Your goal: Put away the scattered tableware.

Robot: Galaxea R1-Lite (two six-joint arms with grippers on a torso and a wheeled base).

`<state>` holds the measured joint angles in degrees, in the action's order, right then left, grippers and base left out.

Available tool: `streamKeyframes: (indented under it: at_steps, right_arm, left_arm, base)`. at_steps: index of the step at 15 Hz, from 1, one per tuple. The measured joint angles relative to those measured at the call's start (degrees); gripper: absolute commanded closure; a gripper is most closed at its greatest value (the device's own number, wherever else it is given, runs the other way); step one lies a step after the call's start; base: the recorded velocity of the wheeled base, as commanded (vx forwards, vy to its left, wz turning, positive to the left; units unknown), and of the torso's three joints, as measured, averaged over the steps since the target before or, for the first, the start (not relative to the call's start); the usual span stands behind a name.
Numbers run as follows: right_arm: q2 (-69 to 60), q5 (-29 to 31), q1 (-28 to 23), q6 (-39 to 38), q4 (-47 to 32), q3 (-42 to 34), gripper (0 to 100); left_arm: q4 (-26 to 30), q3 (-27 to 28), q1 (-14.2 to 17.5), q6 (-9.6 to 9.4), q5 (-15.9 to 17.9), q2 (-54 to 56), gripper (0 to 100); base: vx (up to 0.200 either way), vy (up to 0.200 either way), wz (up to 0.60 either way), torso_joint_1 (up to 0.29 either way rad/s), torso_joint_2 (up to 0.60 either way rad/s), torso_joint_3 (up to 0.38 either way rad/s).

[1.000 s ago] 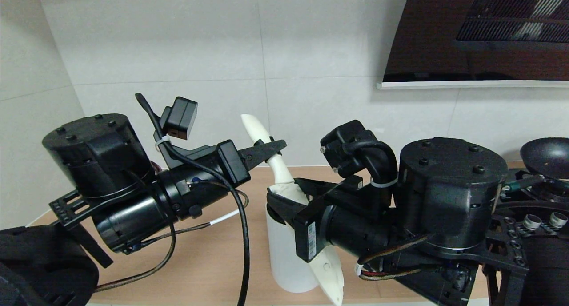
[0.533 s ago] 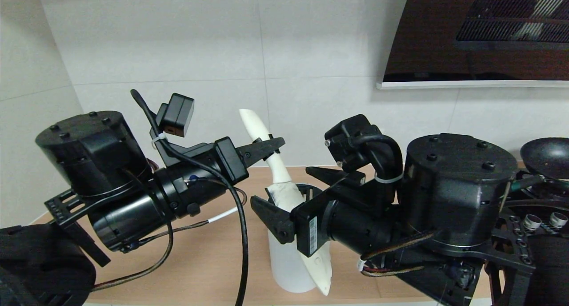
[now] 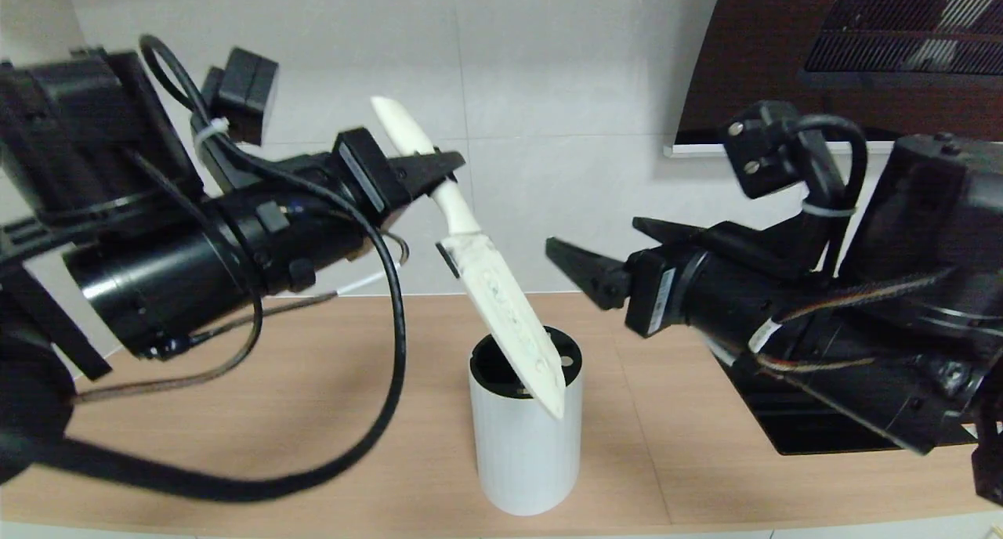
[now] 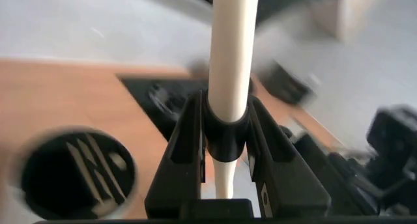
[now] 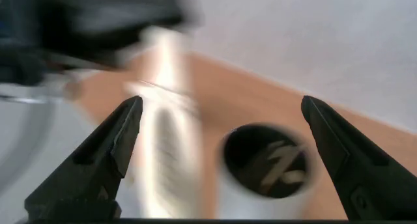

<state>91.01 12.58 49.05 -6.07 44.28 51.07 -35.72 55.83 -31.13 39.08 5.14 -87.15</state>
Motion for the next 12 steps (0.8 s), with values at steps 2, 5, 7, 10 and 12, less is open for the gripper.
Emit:
streamKeyframes:
  at_steps: [2,5,7,10,12]
  right_arm:
    - [-2.4,0.0,-3.9,0.1,-0.1,-0.1,0]
    - [-3.7,-0.4,-8.1,0.2,-0.1,-0.1,0]
    - [-3.4,-0.4,-8.7,0.2,0.0,-0.1,0]
    - [-2.3,-0.2,-8.8,0.2,0.2,-0.2,0]
    - [-1.9,-0.2,-8.8,0.2,0.2,-0.3,0]
  left_arm:
    - [9.1,9.3,0.0,-5.40,-13.5,-0.4,100]
    - [8.0,11.7,-3.8,-14.64,-23.9,-2.1,100]
    - [4.3,9.6,-6.3,-20.31,-28.2,-3.0,100]
    - [-5.8,4.5,-9.0,-29.23,-33.0,-5.6,100]
    - [-12.7,2.2,-9.8,-32.16,-34.6,-8.6,100]
  base:
    - [0.000,0.000,0.00,0.000,0.00,0.000]
    - [0.000,0.000,0.00,0.000,0.00,0.000]
    - [0.000,0.000,0.00,0.000,0.00,0.000]
    - [0.000,0.000,0.00,0.000,0.00,0.000]
    - [0.000,0.000,0.00,0.000,0.00,0.000]
